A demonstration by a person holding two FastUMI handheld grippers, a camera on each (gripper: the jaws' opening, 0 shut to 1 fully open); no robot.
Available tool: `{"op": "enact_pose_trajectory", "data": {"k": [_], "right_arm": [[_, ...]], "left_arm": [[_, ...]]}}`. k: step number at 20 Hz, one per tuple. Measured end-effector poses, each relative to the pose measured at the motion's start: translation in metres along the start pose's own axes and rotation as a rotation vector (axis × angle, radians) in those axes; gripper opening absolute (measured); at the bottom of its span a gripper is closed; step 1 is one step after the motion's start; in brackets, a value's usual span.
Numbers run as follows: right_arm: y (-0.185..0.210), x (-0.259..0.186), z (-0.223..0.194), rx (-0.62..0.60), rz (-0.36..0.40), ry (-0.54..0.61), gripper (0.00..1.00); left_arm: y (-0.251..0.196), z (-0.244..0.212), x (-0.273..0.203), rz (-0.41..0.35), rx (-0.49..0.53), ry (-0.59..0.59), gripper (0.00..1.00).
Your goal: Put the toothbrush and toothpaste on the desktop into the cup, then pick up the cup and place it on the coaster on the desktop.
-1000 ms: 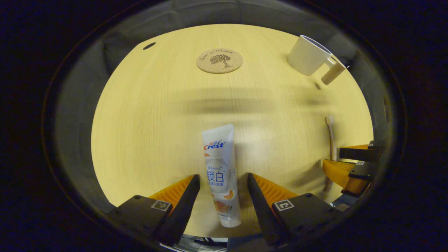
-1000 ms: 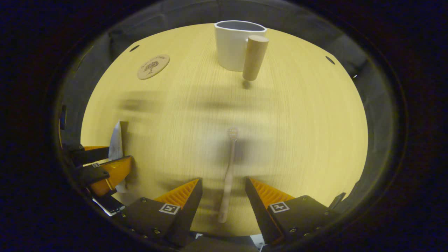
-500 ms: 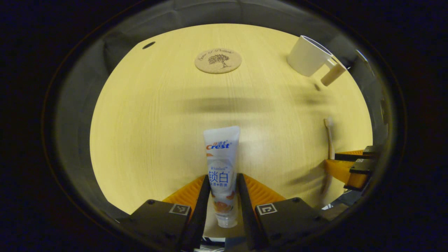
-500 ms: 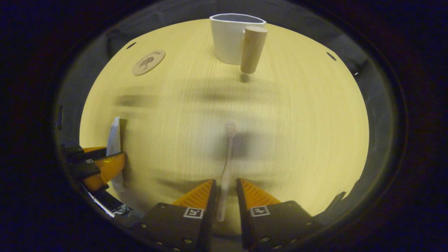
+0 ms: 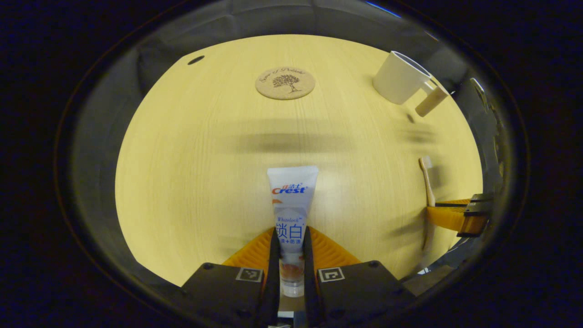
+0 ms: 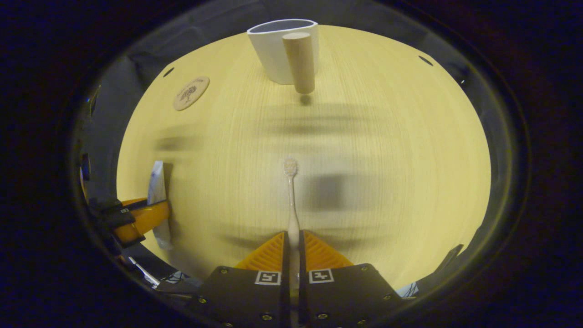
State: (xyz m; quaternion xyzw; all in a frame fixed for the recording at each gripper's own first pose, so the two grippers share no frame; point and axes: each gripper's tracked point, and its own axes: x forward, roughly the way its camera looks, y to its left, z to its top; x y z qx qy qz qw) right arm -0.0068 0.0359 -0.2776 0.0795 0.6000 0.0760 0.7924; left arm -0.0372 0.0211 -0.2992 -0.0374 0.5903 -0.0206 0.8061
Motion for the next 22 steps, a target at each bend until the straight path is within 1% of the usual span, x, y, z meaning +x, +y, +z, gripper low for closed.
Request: {"op": "enact_pose_trajectory", "data": {"k": [1, 4, 7, 8, 11, 15, 18, 22], "right_arm": [[0.0, -0.001, 0.0, 0.0, 0.003, -0.008, 0.08], [0.0, -0.005, 0.001, -0.017, 0.014, -0.047, 0.08], [0.006, -0.014, 0.005, -0.01, 0.057, -0.091, 0.08], [0.008, -0.017, 0.007, -0.007, 0.069, -0.111, 0.07], [0.012, -0.028, 0.02, 0.012, 0.107, -0.179, 0.08], [0.016, -0.044, 0.035, 0.024, 0.141, -0.272, 0.07], [0.024, -0.057, 0.047, 0.012, 0.171, -0.338, 0.07], [0.031, -0.083, 0.065, -0.021, 0.191, -0.44, 0.07]], "left_arm": [[0.001, 0.0, -0.001, 0.002, 0.0, -0.007, 0.23], [0.004, 0.004, -0.008, 0.009, -0.006, -0.038, 0.23], [0.0, 0.012, -0.02, 0.005, -0.009, -0.086, 0.21], [-0.002, 0.014, -0.025, 0.002, -0.009, -0.102, 0.23], [-0.003, 0.025, -0.039, 0.012, -0.003, -0.161, 0.23], [-0.008, 0.036, -0.056, 0.003, 0.009, -0.225, 0.23], [-0.014, 0.048, -0.067, -0.003, 0.008, -0.277, 0.23], [-0.02, 0.071, -0.09, -0.014, 0.0, -0.364, 0.23]]}}
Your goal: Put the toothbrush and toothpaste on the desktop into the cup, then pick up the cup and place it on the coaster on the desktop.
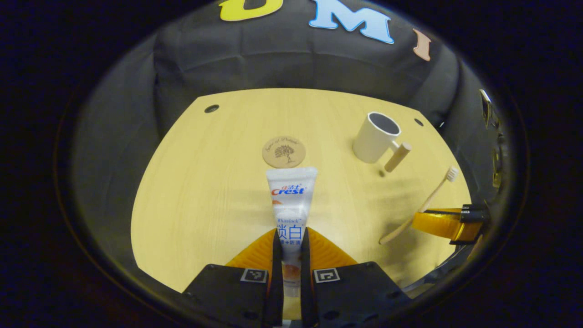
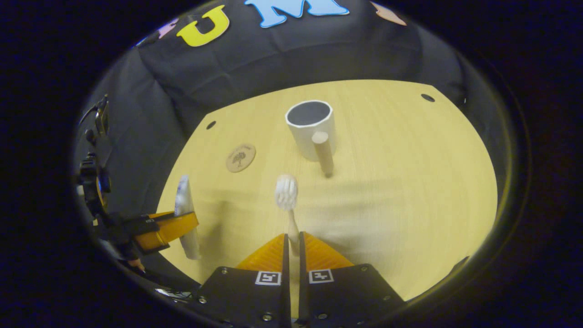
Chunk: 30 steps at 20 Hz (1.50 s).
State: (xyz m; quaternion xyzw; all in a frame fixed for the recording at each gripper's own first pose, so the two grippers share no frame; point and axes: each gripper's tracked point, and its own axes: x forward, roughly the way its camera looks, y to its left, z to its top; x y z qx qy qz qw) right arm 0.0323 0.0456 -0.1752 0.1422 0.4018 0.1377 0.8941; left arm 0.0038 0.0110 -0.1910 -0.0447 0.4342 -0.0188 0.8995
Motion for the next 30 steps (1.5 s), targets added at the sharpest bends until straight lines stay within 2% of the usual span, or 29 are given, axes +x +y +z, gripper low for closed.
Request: {"op": "enact_pose_trajectory", "data": {"k": [12, 16, 20, 25, 26, 27, 28, 30], "right_arm": [[0.025, -0.043, 0.114, -0.03, 0.072, -0.273, 0.07], [0.023, -0.052, 0.155, -0.036, 0.073, -0.367, 0.07], [0.015, -0.042, 0.19, -0.054, 0.044, -0.429, 0.07], [-0.009, 0.002, 0.204, -0.126, -0.034, -0.412, 0.07], [-0.014, 0.013, 0.205, -0.143, -0.051, -0.403, 0.02], [-0.019, 0.025, 0.202, -0.164, -0.065, -0.376, 0.02], [-0.023, 0.039, 0.196, -0.176, -0.072, -0.343, 0.07], [-0.029, 0.062, 0.186, -0.189, -0.083, -0.28, 0.07]], "left_arm": [[-0.018, 0.085, -0.023, -0.029, -0.082, -0.219, 0.21], [-0.019, 0.109, -0.031, -0.041, -0.12, -0.288, 0.21], [-0.018, 0.123, -0.034, -0.028, -0.104, -0.337, 0.23], [-0.016, 0.127, -0.041, -0.034, -0.131, -0.354, 0.22], [-0.014, 0.126, -0.042, -0.031, -0.14, -0.353, 0.21], [-0.013, 0.125, -0.043, -0.03, -0.15, -0.352, 0.21], [-0.011, 0.125, -0.042, -0.027, -0.159, -0.352, 0.21], [-0.007, 0.124, -0.04, -0.018, -0.175, -0.35, 0.24]]}}
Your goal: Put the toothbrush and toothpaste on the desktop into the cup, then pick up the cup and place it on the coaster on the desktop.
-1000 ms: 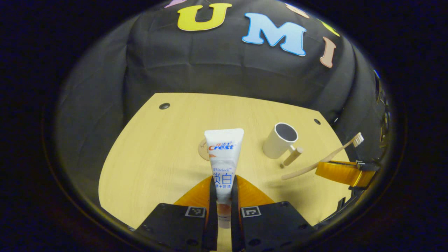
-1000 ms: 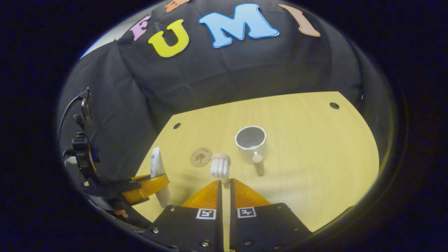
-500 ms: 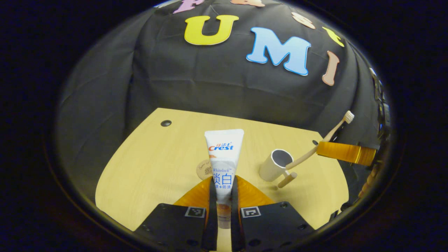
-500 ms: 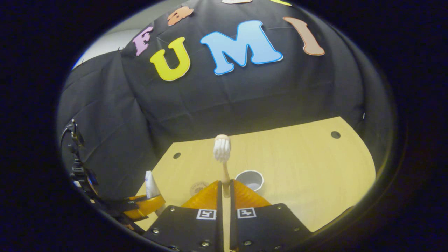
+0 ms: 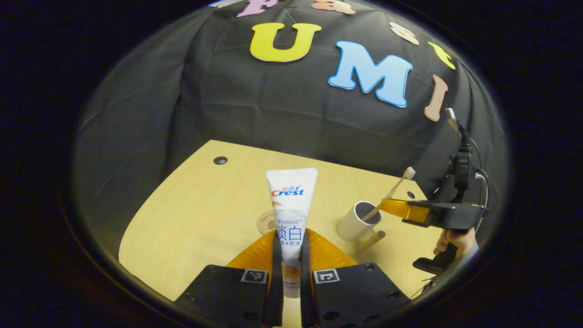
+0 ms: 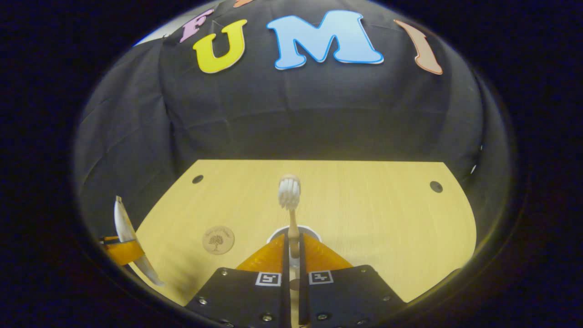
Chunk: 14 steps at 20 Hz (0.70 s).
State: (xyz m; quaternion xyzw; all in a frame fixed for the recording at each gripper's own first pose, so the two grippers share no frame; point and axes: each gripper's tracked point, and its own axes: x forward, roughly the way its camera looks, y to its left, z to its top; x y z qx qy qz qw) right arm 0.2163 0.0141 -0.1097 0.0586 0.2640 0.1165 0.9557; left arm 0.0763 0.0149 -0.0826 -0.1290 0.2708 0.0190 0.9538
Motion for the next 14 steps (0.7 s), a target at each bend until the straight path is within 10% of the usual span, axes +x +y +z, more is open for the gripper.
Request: {"op": "enact_pose_trajectory", "data": {"k": [9, 14], "right_arm": [[-0.008, 0.024, -0.021, -0.062, -0.04, 0.069, 0.08], [-0.012, 0.009, -0.012, -0.059, -0.031, 0.047, 0.53]], "left_arm": [[0.003, 0.002, 0.003, 0.013, -0.034, -0.017, 0.23], [-0.012, 0.007, 0.018, -0.04, -0.046, -0.034, 0.23]]}}
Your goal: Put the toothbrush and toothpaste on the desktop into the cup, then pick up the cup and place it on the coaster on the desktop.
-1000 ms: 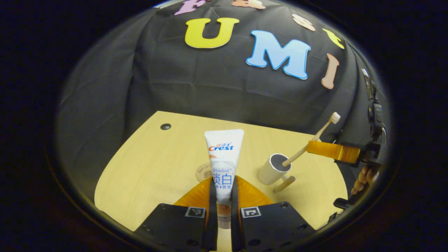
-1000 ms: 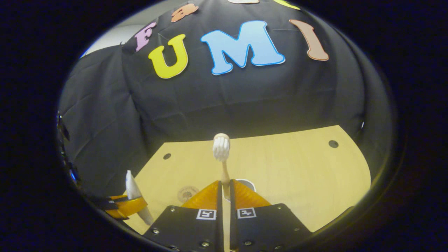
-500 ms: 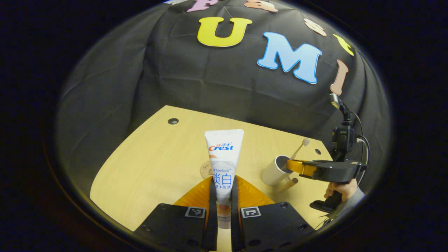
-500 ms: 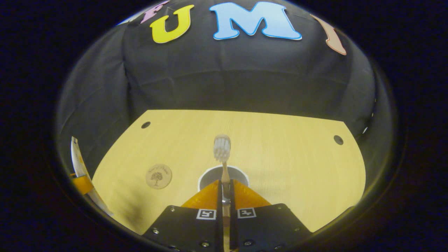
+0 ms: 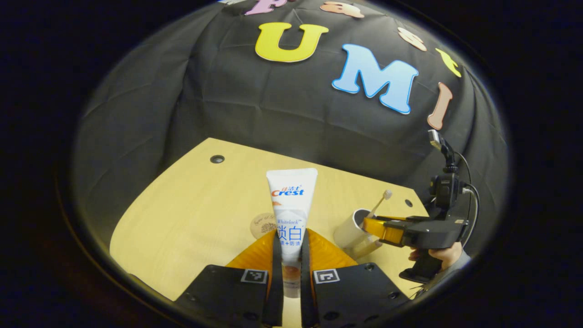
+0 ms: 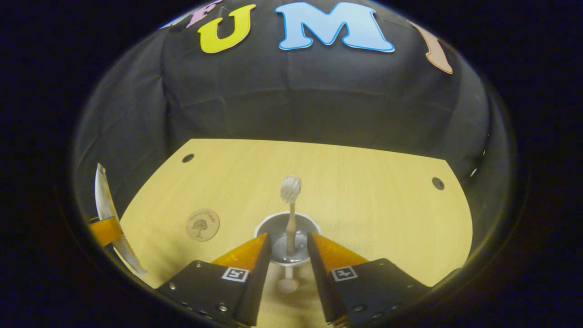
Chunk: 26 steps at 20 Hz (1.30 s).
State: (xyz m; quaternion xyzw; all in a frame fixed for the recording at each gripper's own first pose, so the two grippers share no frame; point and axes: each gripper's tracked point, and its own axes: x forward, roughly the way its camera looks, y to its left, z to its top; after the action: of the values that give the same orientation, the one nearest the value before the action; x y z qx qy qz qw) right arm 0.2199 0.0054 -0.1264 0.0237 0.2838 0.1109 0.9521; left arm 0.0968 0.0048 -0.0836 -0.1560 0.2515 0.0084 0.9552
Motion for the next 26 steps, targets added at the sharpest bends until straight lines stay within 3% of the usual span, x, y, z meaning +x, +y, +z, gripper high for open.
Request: {"op": "enact_pose_trajectory", "data": {"k": [1, 4, 8, 16, 20, 26], "right_arm": [[-0.006, -0.005, 0.004, -0.001, -0.013, -0.014, 0.55], [-0.021, -0.034, 0.013, 0.047, -0.032, -0.084, 0.81], [-0.049, -0.076, 0.001, 0.152, -0.059, -0.126, 0.81], [-0.115, -0.12, -0.086, 0.235, -0.186, 0.012, 0.8], [-0.12, -0.127, -0.106, 0.255, -0.2, 0.052, 0.8], [-0.112, -0.128, -0.109, 0.251, -0.18, 0.062, 0.81]], "left_arm": [[-0.004, 0.003, 0.004, -0.014, -0.003, -0.01, 0.23], [-0.021, 0.017, 0.021, -0.073, -0.034, -0.064, 0.22], [-0.058, 0.04, 0.048, -0.19, -0.11, -0.157, 0.22], [-0.136, 0.082, 0.093, -0.383, -0.124, -0.319, 0.24], [-0.155, 0.075, 0.125, -0.422, -0.138, -0.338, 0.22], [-0.187, 0.025, 0.156, -0.446, -0.055, -0.317, 0.22]]}}
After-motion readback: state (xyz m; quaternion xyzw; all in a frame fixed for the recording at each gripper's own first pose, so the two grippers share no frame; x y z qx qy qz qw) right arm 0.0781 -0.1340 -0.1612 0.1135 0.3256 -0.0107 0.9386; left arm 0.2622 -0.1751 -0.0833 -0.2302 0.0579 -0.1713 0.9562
